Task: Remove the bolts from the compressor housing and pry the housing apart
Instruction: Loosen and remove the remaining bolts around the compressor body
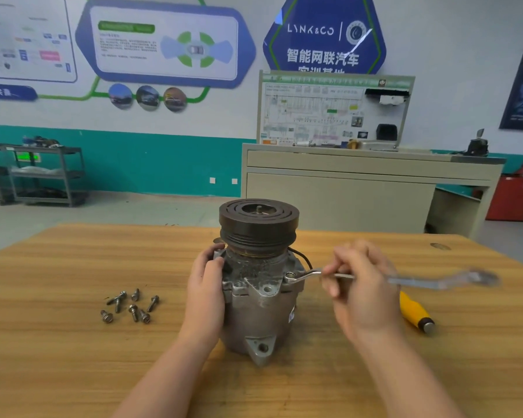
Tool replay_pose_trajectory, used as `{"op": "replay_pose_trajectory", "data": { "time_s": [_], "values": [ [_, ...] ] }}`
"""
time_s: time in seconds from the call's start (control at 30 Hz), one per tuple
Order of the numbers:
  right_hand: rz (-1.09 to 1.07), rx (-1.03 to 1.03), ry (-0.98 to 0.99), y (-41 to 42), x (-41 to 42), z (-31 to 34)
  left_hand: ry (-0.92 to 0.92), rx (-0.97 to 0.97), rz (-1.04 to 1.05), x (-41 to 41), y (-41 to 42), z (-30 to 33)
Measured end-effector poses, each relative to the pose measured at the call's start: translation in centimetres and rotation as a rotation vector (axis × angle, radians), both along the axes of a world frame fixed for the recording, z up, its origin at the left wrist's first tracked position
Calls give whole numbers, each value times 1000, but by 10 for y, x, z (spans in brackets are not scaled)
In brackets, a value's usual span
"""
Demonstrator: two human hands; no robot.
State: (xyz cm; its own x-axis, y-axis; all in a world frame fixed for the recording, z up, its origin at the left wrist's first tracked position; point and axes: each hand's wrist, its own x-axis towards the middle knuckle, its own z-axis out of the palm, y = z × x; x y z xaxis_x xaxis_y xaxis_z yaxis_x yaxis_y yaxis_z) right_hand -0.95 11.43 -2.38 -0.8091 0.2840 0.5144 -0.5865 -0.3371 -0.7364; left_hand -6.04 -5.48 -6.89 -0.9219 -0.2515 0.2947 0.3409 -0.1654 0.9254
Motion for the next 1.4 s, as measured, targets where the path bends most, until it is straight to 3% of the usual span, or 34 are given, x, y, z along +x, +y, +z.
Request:
{"op": "replay_pose_trajectory", "data": {
  "time_s": [0.13,0.23,0.3,0.37,0.7,0.87,0.93,1.07,1.13,1.27,1.33,1.4],
  "values": [
    [367,-118,-392,14,-51,10,8,0,-2,-2,-1,-1],
    [423,-244,-429,17,-59,10,14,-7,-6,-3,-1,-4],
    [350,-383,-337,22,-53,12,31,-11,-5,-4,-2,-5],
    [249,-383,-258,25,-41,13,44,-18,6,-4,-1,-6],
    [-87,-17,-66,-1,14,-2,42,-27,3,-3,-3,-4],
    [-626,363,80,-41,27,-17,34,-35,13,-3,-3,-4],
    [-717,387,132,-57,29,-27,39,-42,21,-2,-3,-3],
    [-541,201,107,-40,27,-21,23,-37,-2,-2,-4,-4],
    [-317,136,46,-17,11,-6,35,-35,3,-3,-3,-4],
    [203,-102,-251,10,-39,14,58,-27,4,-4,-1,-4],
    [340,-92,-417,11,-56,15,59,-19,-7,-3,-1,-4],
    [402,-228,-426,14,-62,16,74,-27,-7,-3,-1,-4]
  ]
}}
